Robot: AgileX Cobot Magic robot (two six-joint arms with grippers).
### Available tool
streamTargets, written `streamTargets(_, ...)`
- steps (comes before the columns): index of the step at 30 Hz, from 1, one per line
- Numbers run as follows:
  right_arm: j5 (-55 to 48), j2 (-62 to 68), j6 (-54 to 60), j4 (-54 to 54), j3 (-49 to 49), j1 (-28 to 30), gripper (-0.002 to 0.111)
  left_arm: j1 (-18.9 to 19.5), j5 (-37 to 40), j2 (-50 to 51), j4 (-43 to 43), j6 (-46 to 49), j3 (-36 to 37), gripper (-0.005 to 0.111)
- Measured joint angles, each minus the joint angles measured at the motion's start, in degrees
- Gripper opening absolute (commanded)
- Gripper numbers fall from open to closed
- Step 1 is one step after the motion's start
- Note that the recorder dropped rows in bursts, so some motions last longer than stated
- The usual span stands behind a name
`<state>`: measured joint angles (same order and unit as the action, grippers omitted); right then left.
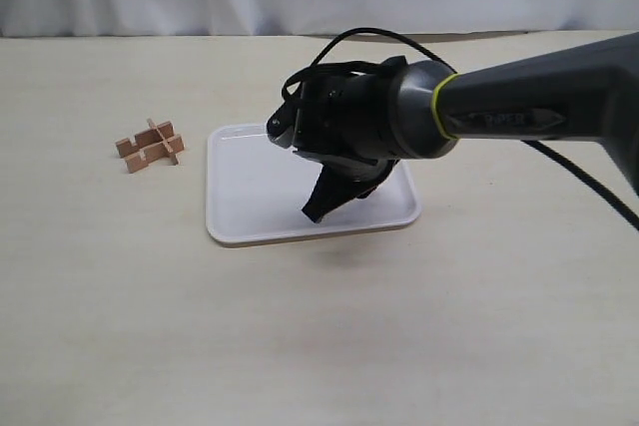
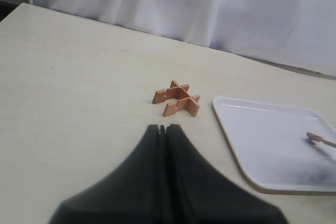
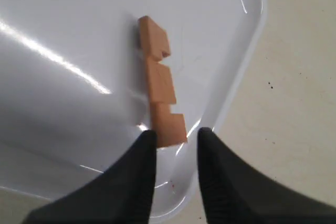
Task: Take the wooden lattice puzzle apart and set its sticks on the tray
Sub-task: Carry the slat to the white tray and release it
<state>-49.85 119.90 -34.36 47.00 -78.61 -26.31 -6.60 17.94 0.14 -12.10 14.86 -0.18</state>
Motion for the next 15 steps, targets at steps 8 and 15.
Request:
streamTargets(8,0.1,0.0,-0.6,-2.0,-0.1,-0.3,0.059,0.0,0.0,0.0,0.0,0.0,0.0,0.000)
streamTargets(15,1.5,0.0,4.2,-14.4,-6.2,-0.4,0.059,0.0,0.0,0.0,0.0,0.0,0.0,0.000)
